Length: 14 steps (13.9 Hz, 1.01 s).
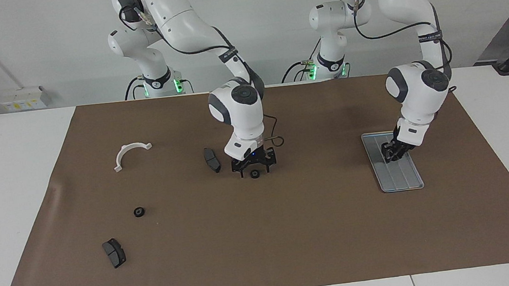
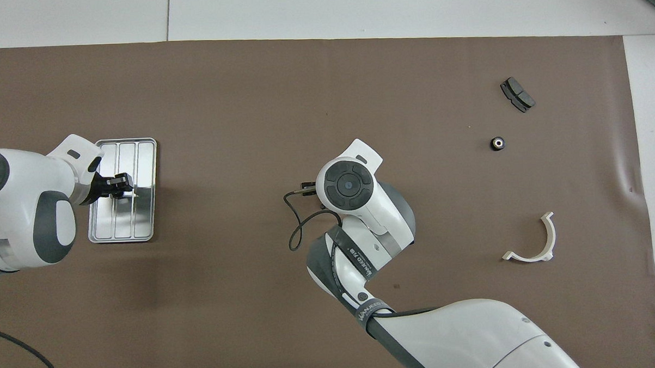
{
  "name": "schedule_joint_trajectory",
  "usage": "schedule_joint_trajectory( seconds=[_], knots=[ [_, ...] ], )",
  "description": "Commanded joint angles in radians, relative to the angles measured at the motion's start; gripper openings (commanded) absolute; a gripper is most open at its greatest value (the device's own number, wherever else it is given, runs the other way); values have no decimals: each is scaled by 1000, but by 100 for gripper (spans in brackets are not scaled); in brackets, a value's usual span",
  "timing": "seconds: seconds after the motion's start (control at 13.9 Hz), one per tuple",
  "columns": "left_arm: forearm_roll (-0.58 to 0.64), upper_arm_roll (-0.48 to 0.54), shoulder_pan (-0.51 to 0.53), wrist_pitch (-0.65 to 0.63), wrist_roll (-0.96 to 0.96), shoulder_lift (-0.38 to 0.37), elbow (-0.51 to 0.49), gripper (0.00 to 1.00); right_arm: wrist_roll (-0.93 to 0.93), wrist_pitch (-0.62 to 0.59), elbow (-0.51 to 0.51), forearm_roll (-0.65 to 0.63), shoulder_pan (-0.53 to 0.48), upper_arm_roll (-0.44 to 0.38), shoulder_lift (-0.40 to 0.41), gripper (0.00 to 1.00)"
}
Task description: Place bearing gear from tray to pile
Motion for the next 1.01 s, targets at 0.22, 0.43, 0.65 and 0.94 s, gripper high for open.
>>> schedule_joint_trajectory(
  seconds=[0.22,0.43,0.65,0.94],
  knots=[
    [14,-11,13,31,-14,-12,-32,31,25,9,-28,-15,8,2,-1,69],
    [14,-11,13,35,-14,-12,-30,23,25,18,-38,-15,10,2,-2,48],
    [14,-11,13,38,-14,-11,-29,16,33,17,-34,-15,13,2,-2,0],
    [14,-13,-22,24,-82,6,29,9,63,-18,-28,-15,4,-3,-45,0]
  ],
)
